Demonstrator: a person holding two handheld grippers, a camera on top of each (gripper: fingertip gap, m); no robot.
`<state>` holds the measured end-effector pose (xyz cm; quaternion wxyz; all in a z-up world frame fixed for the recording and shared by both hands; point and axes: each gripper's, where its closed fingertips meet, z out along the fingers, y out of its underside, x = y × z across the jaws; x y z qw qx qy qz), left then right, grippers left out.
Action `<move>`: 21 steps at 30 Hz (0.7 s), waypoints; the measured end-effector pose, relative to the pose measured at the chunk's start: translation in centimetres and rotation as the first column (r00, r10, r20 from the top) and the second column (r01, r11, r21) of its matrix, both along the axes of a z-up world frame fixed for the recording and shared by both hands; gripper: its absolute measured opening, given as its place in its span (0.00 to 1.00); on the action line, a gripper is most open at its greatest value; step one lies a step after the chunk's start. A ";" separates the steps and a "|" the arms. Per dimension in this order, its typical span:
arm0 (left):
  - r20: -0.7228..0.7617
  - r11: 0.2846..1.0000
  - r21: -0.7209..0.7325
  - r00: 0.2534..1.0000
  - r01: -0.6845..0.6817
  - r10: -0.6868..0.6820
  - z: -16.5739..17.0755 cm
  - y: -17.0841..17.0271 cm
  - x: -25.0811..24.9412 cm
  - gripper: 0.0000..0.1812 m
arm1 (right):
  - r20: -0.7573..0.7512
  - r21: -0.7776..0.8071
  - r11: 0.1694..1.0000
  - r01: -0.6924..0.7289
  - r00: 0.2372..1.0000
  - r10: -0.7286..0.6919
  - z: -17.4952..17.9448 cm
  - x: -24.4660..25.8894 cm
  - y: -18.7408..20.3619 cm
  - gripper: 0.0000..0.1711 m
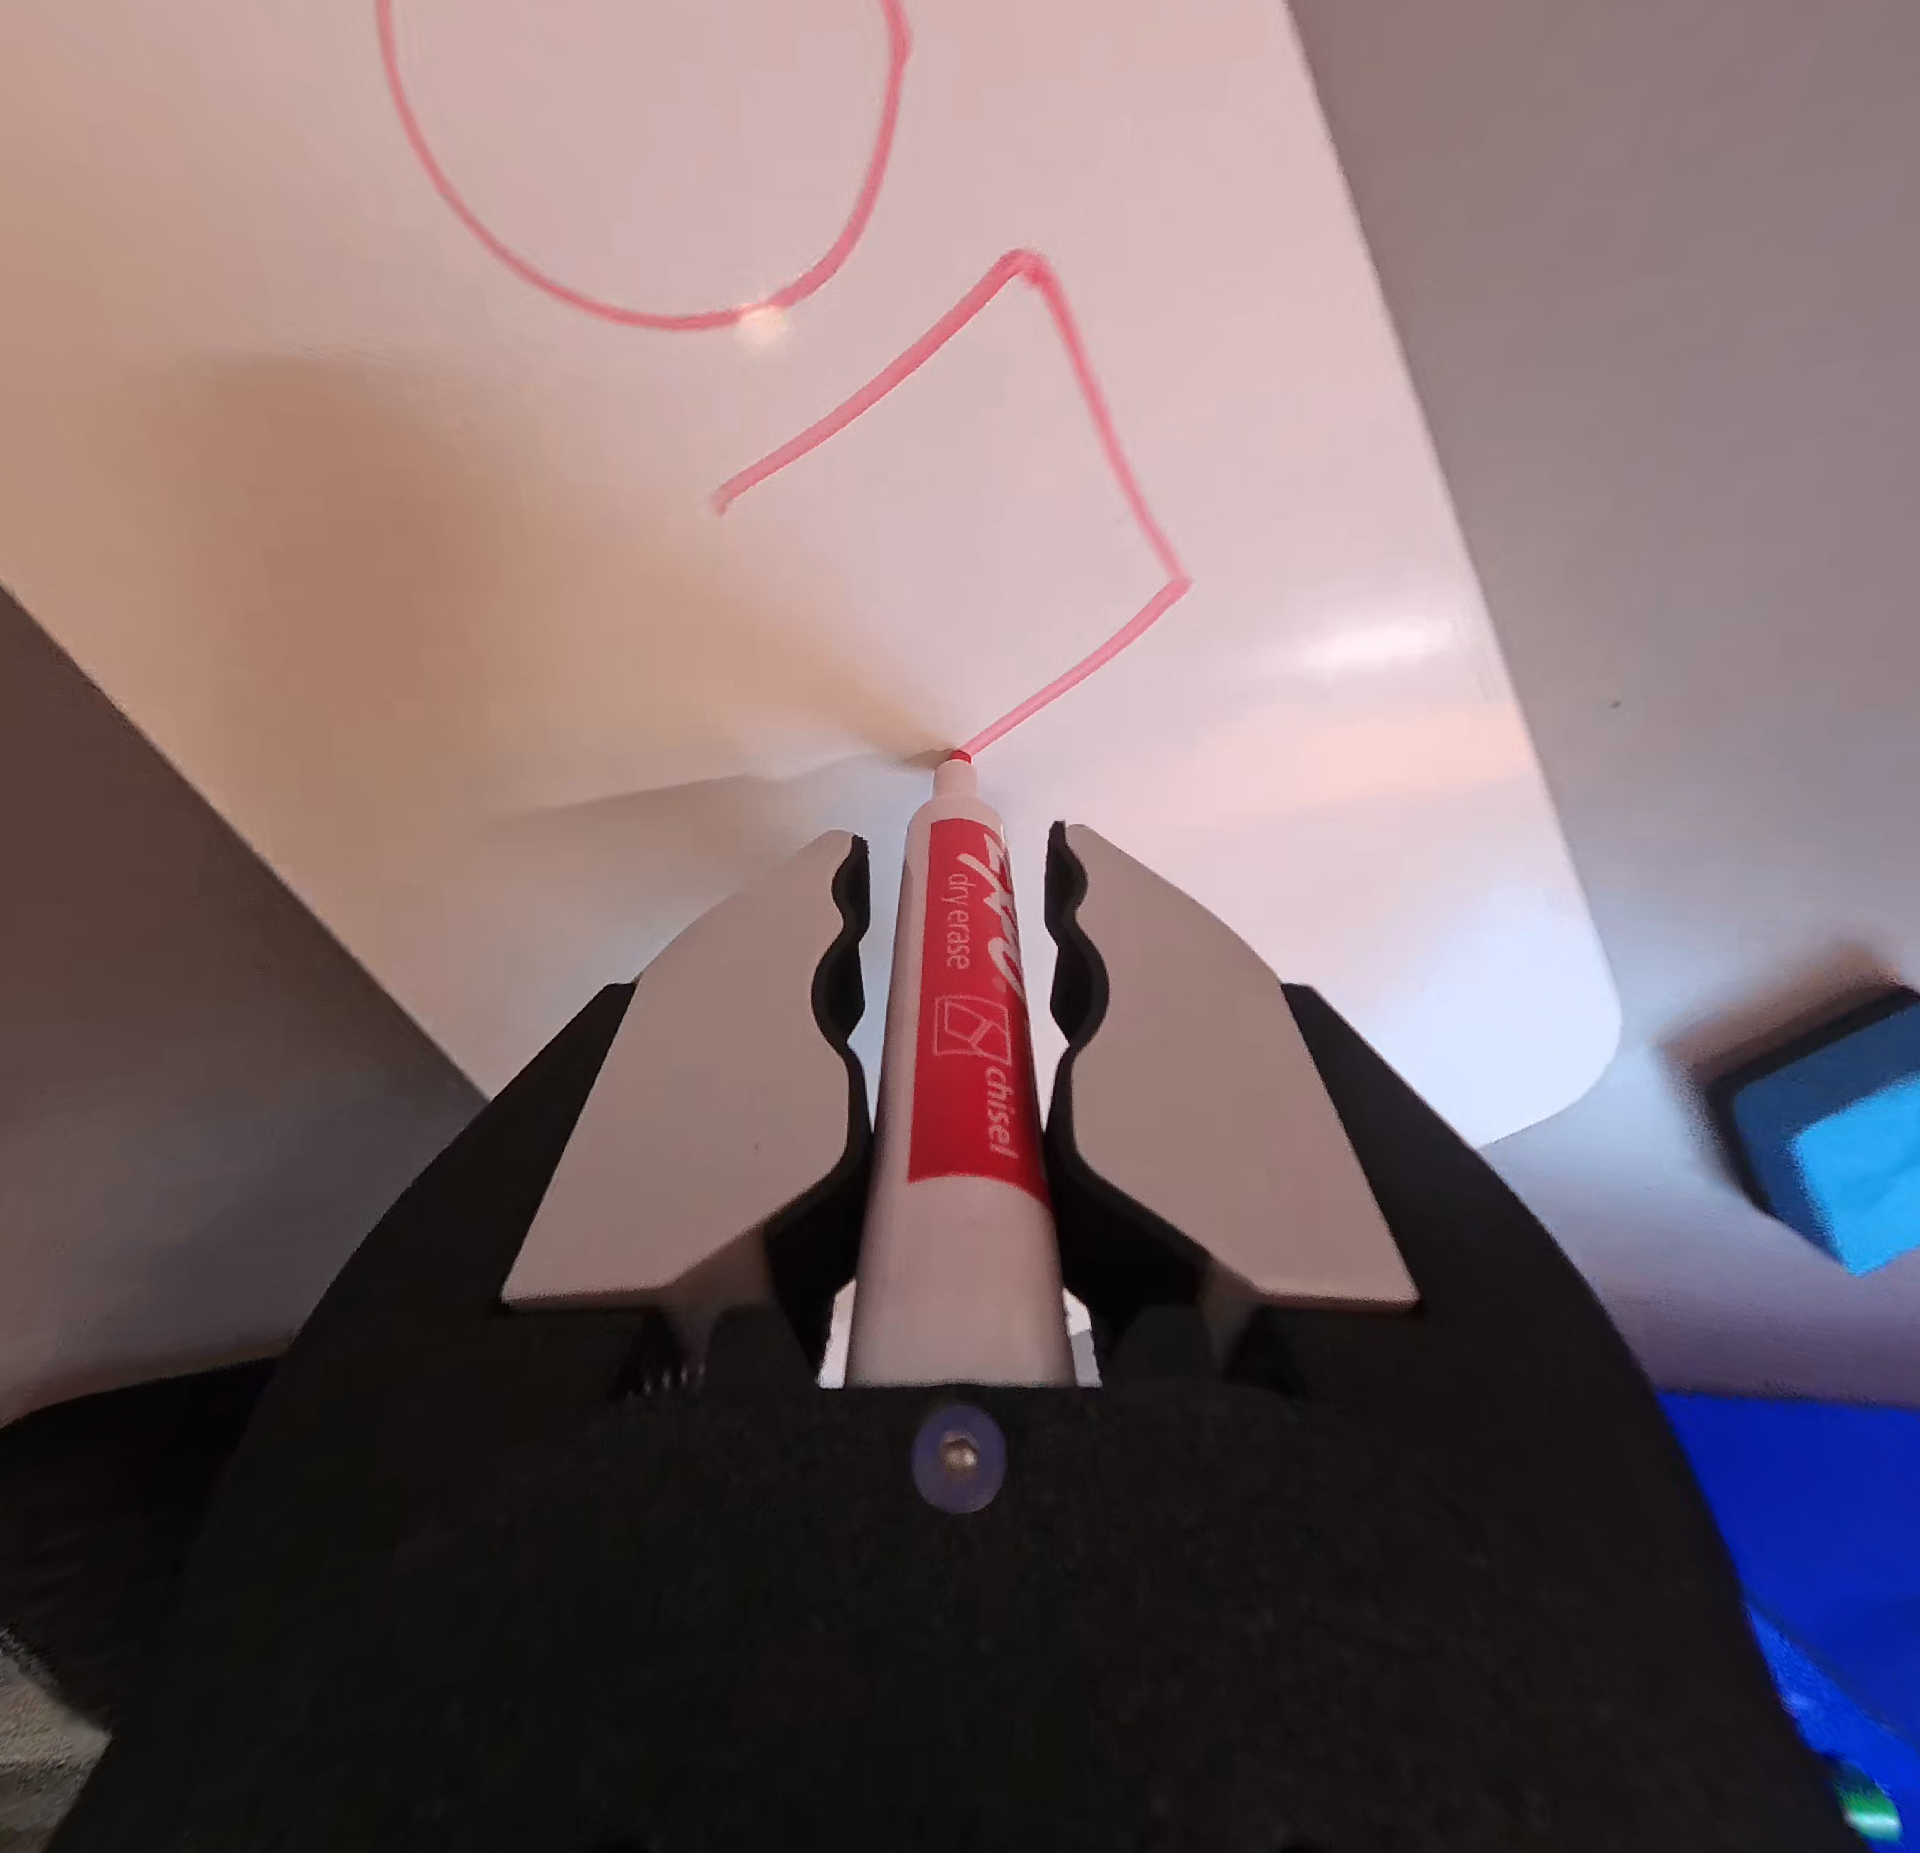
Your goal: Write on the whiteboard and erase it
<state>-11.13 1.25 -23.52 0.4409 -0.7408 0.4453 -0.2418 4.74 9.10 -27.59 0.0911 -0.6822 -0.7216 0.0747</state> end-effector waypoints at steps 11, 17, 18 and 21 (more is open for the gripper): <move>-0.007 1.000 0.001 1.000 0.006 -0.006 -0.1 -0.1 0.2 0.11 | -0.060 -0.014 0.997 -0.071 0.996 0.070 0.0 -2.5 -3.3 0.20; -0.005 1.000 0.000 1.000 0.010 -0.010 -0.1 -0.1 0.2 0.11 | -0.140 -0.028 0.996 -0.085 0.987 0.080 0.6 -4.4 -3.8 0.20; -0.003 1.000 0.001 1.000 0.010 -0.010 0.0 -0.2 0.1 0.11 | -0.156 -0.035 0.998 -0.054 0.987 0.048 1.1 -3.9 -3.2 0.20; 0.003 1.000 0.002 1.000 0.009 -0.009 0.1 -0.1 0.1 0.11 | -0.165 0.001 0.999 0.039 0.986 -0.038 2.1 -1.5 -0.6 0.20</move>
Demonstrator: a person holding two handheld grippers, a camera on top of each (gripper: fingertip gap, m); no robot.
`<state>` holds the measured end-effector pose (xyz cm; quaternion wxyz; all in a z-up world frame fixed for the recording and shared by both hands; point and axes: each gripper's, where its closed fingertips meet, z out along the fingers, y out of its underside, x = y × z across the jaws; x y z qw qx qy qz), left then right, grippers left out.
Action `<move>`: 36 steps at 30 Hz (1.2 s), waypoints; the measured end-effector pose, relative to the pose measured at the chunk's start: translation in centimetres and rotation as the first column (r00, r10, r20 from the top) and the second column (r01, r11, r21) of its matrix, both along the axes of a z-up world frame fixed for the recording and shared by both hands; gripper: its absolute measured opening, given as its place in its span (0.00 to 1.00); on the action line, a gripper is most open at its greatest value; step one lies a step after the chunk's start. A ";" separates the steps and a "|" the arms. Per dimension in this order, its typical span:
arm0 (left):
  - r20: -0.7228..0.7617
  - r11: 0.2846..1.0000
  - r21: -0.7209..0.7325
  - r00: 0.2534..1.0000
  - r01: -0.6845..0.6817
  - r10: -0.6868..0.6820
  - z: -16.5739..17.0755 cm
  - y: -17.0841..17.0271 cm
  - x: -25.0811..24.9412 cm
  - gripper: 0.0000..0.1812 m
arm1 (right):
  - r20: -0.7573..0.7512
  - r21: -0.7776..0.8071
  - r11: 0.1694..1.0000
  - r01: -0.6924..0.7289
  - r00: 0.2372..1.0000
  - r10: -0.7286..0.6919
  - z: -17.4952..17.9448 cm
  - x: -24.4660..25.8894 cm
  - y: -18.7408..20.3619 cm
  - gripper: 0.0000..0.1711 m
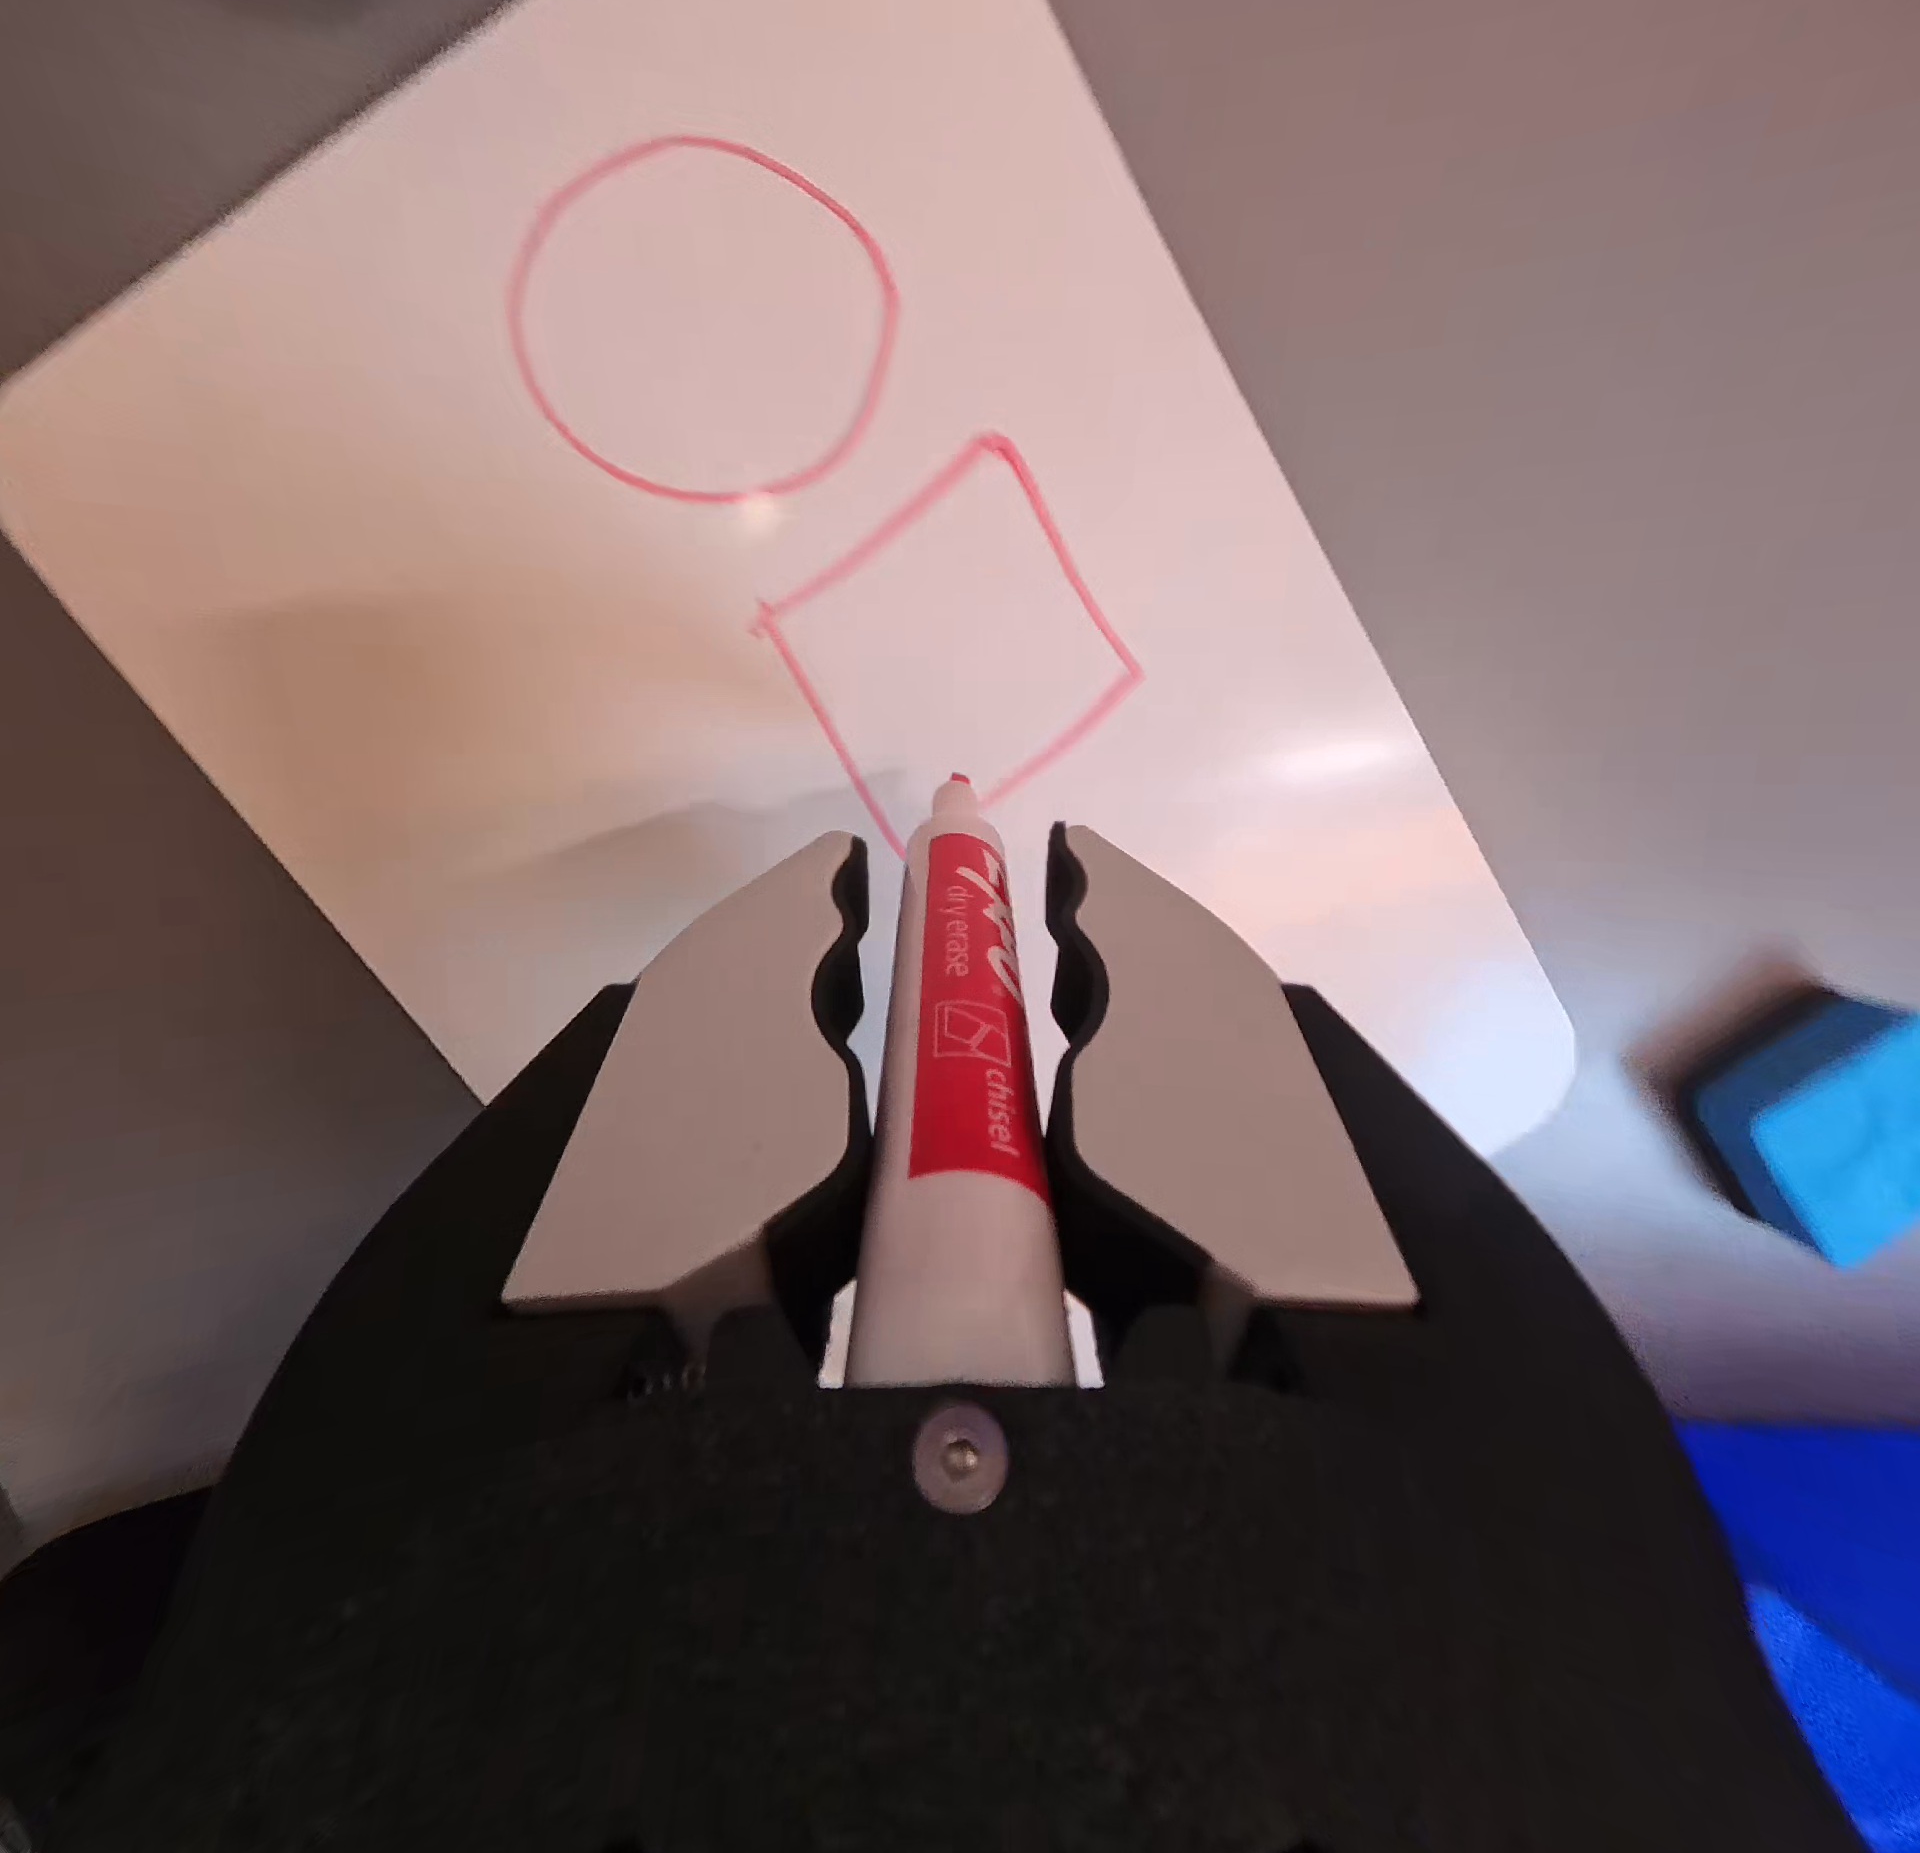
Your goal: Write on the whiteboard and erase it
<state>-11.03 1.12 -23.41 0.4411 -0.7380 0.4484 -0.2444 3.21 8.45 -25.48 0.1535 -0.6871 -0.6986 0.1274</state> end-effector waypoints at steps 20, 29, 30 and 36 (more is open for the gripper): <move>-0.019 1.000 -0.024 1.000 -0.014 0.014 -0.9 0.4 -0.2 0.11 | 0.020 0.006 0.997 0.082 0.996 -0.082 -2.2 2.2 3.1 0.20; -0.022 1.000 -0.022 1.000 -0.013 0.013 -0.9 0.3 -0.2 0.11 | 0.080 0.042 0.989 0.144 0.986 -0.147 -2.2 5.5 4.8 0.20; -0.022 1.000 -0.022 1.000 -0.013 0.013 -0.9 0.3 -0.2 0.11 | 0.075 0.040 0.989 0.145 0.986 -0.148 -2.1 5.5 4.8 0.20; -0.023 1.000 -0.023 1.000 -0.016 0.015 -1.0 0.3 -0.2 0.11 | 0.024 0.050 0.988 0.148 0.989 -0.149 -1.3 4.2 5.2 0.20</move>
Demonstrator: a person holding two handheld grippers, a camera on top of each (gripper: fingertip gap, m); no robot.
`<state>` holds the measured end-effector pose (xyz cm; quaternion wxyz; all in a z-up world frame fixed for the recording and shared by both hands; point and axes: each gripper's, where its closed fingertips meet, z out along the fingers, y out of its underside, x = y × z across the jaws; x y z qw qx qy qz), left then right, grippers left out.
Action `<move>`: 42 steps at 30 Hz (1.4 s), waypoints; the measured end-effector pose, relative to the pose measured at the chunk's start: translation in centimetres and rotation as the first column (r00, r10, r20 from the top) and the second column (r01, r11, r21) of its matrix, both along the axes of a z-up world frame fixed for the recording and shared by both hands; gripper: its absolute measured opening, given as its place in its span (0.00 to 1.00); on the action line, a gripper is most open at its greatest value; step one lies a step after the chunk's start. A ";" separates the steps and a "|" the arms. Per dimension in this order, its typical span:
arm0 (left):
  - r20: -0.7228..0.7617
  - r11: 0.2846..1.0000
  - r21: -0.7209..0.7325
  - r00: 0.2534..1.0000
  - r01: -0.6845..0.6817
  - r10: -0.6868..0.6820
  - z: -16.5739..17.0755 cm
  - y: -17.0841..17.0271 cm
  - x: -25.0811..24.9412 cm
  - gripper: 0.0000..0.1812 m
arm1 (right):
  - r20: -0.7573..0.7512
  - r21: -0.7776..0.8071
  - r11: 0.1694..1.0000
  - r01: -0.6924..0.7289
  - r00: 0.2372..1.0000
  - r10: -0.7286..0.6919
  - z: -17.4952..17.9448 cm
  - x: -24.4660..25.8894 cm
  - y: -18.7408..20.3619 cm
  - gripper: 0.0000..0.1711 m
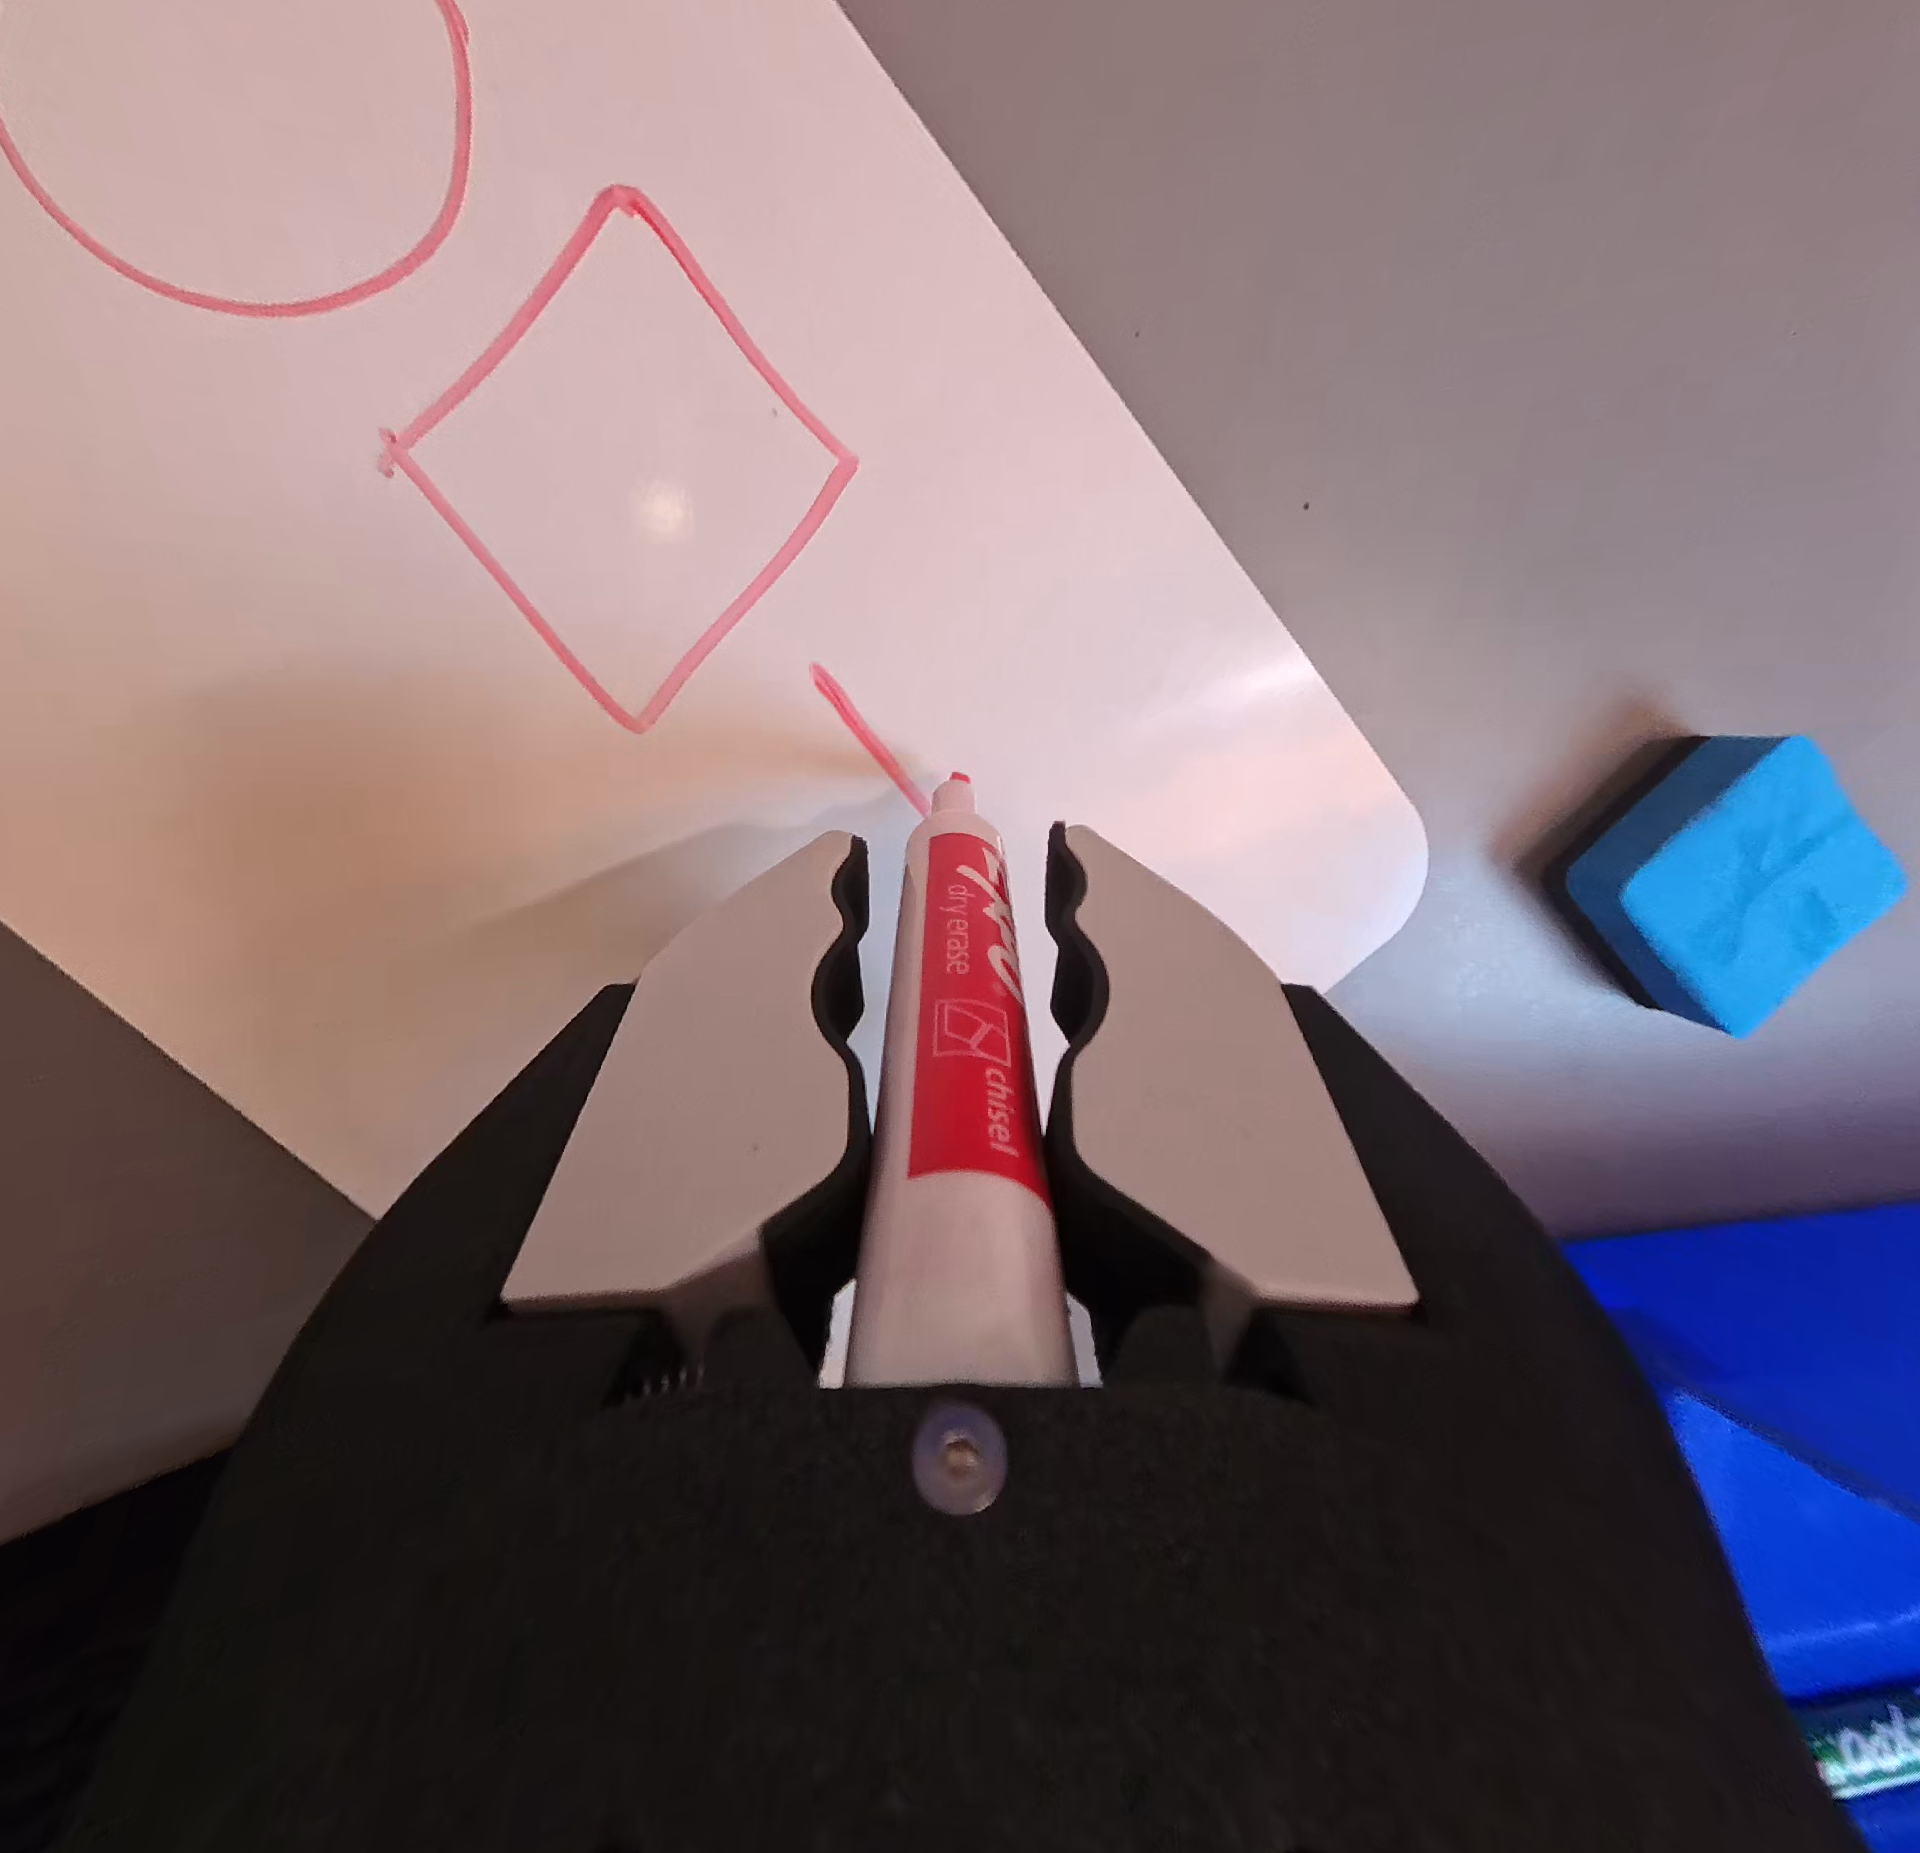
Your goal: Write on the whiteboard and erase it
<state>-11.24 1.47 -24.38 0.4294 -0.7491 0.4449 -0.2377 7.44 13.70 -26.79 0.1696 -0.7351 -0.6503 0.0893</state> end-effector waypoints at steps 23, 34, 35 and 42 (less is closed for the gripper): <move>0.002 1.000 -0.003 1.000 0.007 -0.007 0.0 -0.1 0.1 0.11 | 0.047 -0.012 1.000 0.016 0.999 -0.015 -0.9 1.6 -0.3 0.20; 0.002 1.000 -0.002 1.000 0.006 -0.006 0.1 -0.1 0.1 0.11 | 0.043 -0.025 0.998 -0.051 0.998 0.053 -0.3 0.6 -2.4 0.20; 0.002 1.000 -0.001 1.000 0.007 -0.007 0.1 -0.1 0.1 0.11 | 0.031 -0.014 0.999 -0.036 0.999 0.037 0.1 0.7 -1.9 0.20; 0.001 1.000 0.004 1.000 0.004 -0.004 0.2 0.0 0.0 0.11 | 0.017 0.018 0.998 0.052 0.999 -0.052 0.5 2.4 1.8 0.20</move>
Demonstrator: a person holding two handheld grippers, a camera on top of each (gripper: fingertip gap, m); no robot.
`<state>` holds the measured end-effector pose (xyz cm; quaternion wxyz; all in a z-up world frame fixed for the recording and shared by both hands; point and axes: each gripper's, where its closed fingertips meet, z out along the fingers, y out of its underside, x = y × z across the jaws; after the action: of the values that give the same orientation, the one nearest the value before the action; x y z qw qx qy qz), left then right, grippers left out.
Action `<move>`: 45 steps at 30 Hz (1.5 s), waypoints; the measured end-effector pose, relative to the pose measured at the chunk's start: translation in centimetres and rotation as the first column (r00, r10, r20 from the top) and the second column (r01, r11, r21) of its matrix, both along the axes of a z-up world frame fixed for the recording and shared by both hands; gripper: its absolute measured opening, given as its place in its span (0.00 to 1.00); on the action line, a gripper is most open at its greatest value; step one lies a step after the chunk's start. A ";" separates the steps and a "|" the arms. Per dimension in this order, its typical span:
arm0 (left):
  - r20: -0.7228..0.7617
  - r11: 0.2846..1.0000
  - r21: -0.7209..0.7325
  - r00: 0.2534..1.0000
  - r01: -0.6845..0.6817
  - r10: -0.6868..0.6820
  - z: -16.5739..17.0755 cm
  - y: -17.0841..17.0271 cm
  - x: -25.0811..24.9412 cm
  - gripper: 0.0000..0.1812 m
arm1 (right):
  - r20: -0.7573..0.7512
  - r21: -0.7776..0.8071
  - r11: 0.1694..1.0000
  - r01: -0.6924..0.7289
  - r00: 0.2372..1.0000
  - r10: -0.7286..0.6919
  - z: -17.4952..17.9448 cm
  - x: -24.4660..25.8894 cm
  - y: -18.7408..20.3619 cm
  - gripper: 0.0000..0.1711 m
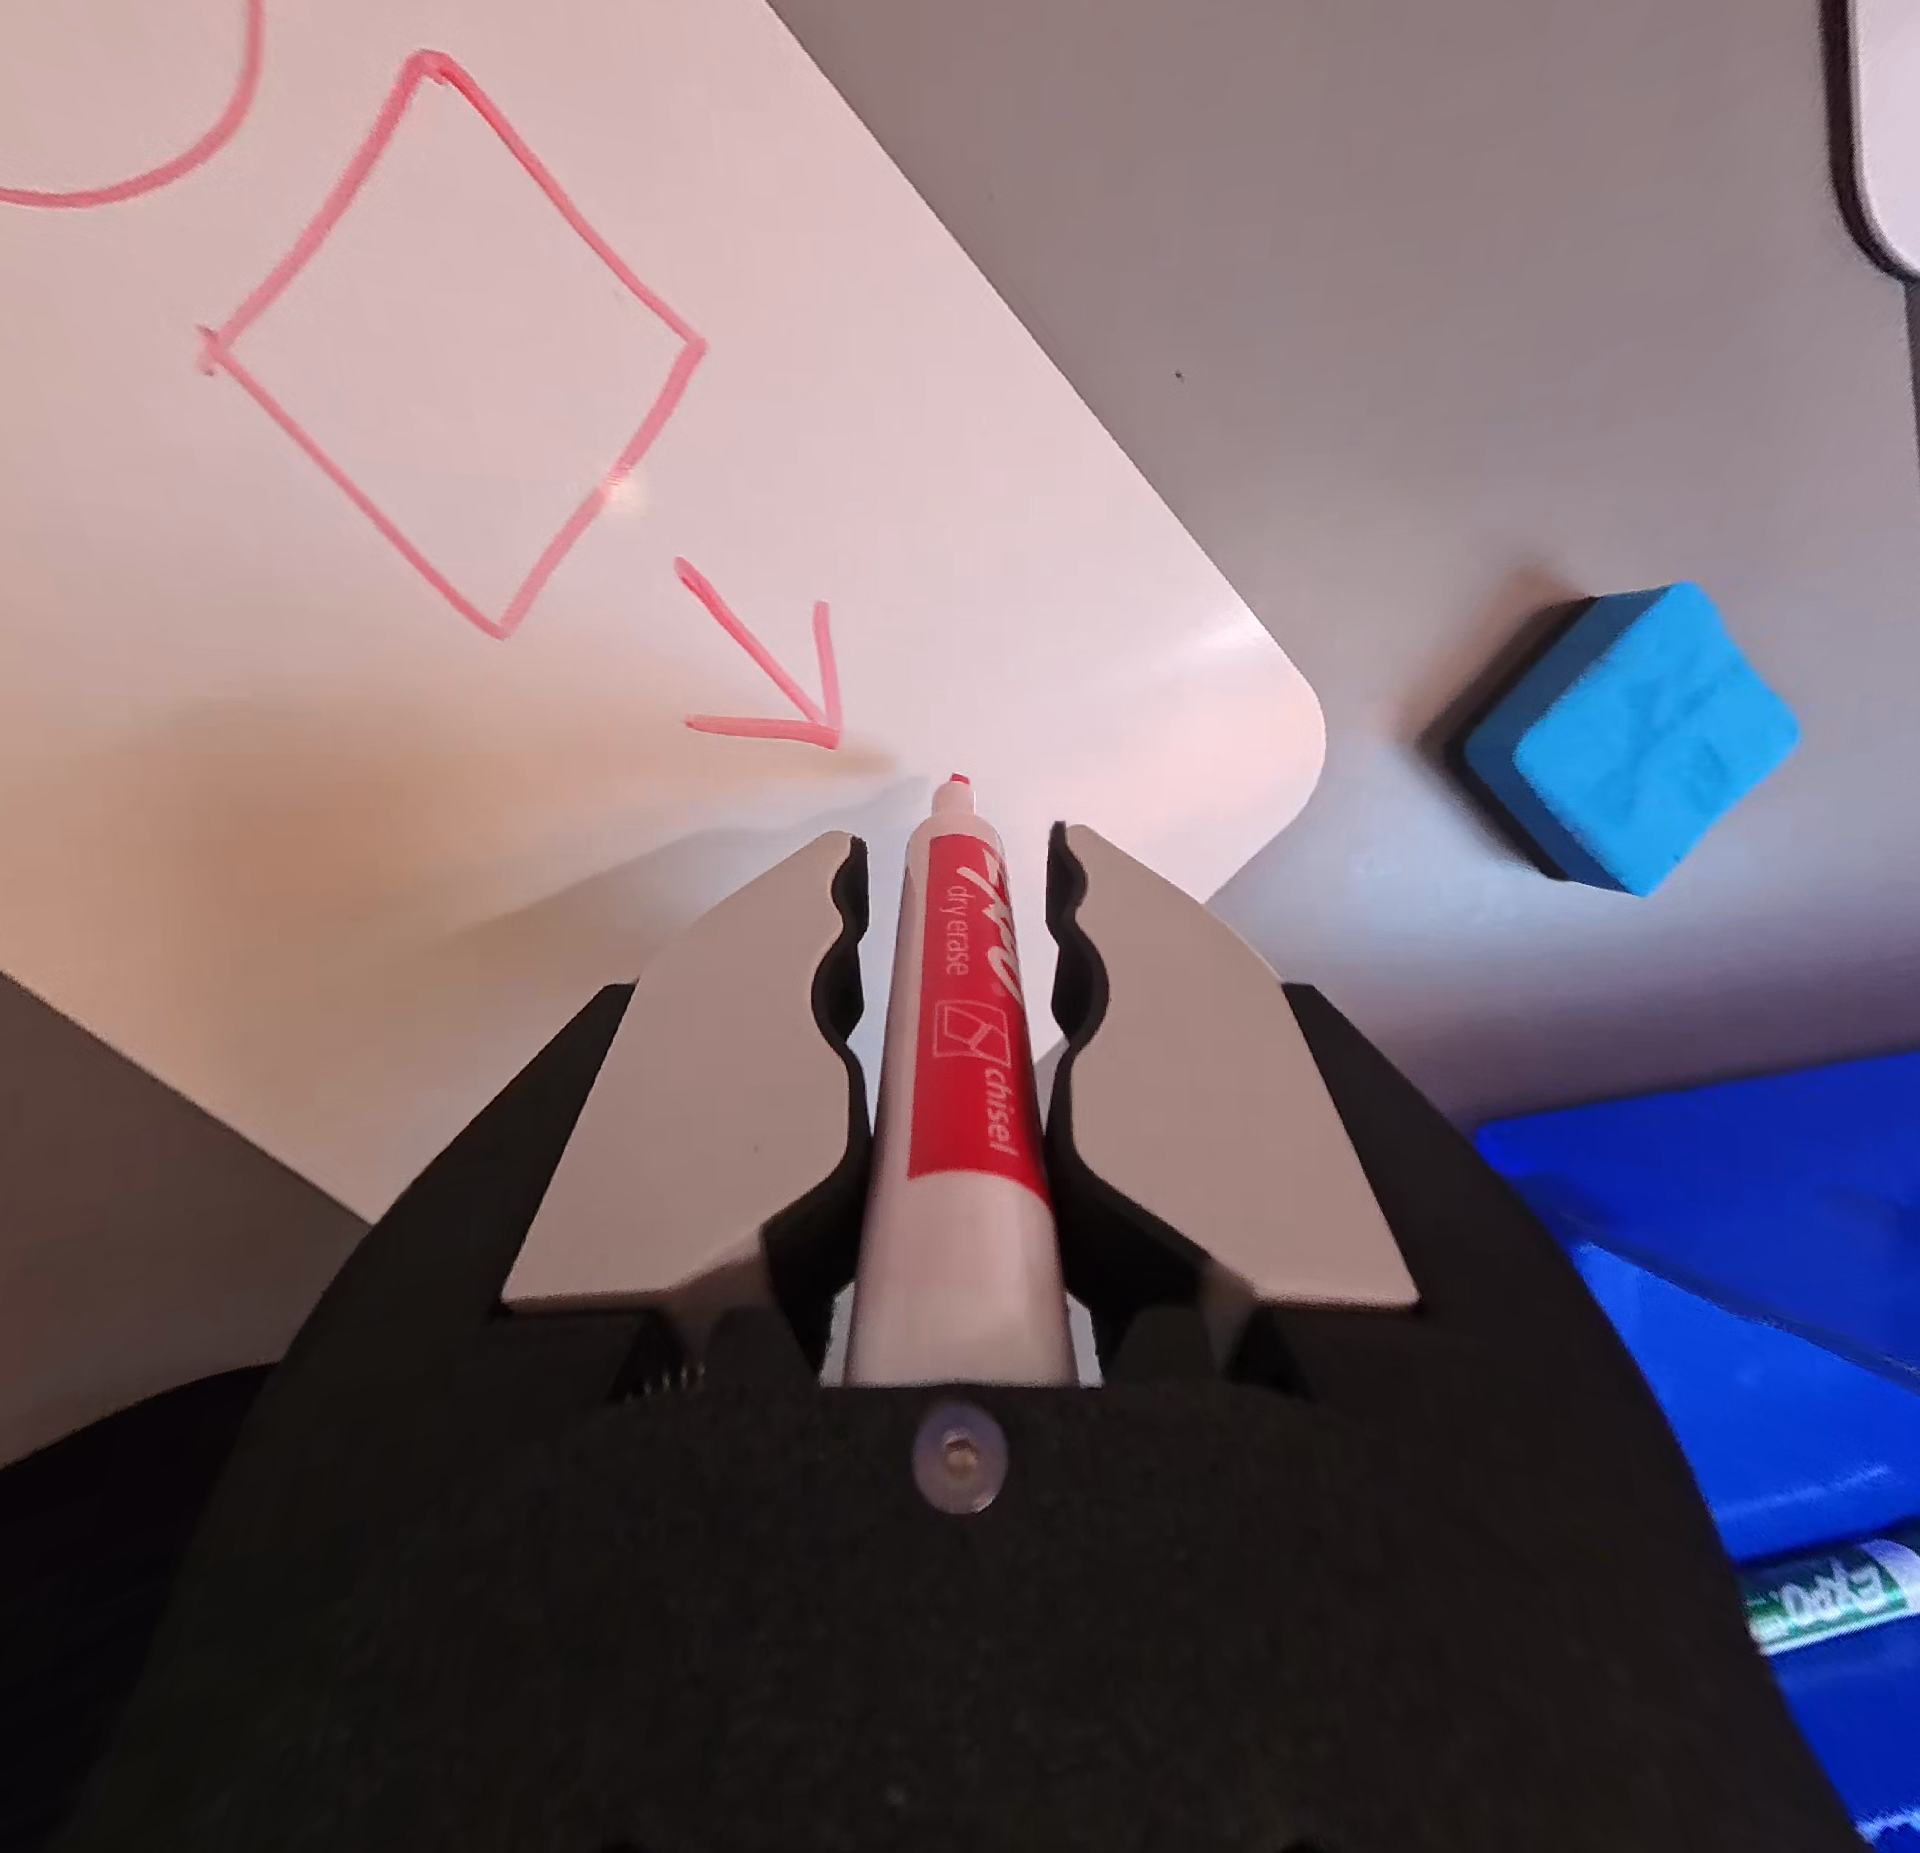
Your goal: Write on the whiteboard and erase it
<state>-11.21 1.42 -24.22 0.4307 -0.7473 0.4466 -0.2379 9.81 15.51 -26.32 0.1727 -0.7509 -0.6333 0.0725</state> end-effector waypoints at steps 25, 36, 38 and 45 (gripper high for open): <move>0.002 1.000 -0.003 1.000 -0.006 0.006 0.0 0.1 -0.2 0.11 | 0.070 -0.038 0.999 -0.006 0.998 0.008 -1.3 -0.3 1.7 0.20; -0.003 1.000 0.000 1.000 0.005 -0.005 0.0 -0.1 0.0 0.11 | 0.092 -0.080 0.994 -0.075 0.992 0.082 -1.3 0.1 -3.5 0.20; -0.007 1.000 0.001 1.000 0.004 -0.004 -0.1 -0.1 0.0 0.11 | 0.105 -0.069 0.996 -0.059 0.992 0.066 -1.3 0.6 -2.8 0.20; -0.005 1.000 0.003 1.000 0.003 -0.003 0.0 -0.1 0.0 0.11 | 0.147 -0.040 0.996 0.076 0.987 -0.069 -1.3 5.2 0.8 0.20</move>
<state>-11.25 1.34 -24.20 0.4303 -0.7467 0.4491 -0.2358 15.01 16.34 -27.57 0.1113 -0.7805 -0.6146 0.0255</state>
